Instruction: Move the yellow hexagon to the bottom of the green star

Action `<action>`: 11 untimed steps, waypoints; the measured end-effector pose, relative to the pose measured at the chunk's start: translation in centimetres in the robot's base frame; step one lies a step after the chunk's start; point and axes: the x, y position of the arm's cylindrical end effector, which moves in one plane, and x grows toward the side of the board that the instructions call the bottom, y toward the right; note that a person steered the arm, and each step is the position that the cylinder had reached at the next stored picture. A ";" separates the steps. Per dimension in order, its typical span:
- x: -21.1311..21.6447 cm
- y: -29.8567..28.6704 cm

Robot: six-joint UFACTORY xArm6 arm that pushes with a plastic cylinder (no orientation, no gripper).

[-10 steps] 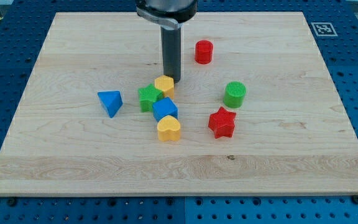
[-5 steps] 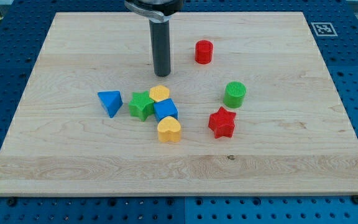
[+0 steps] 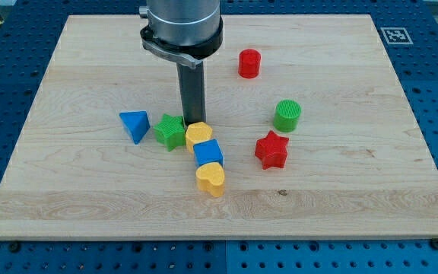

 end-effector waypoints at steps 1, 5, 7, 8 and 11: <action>-1.2 0.0; 2.5 5.1; -0.7 3.1; -1.1 1.7; 2.9 0.1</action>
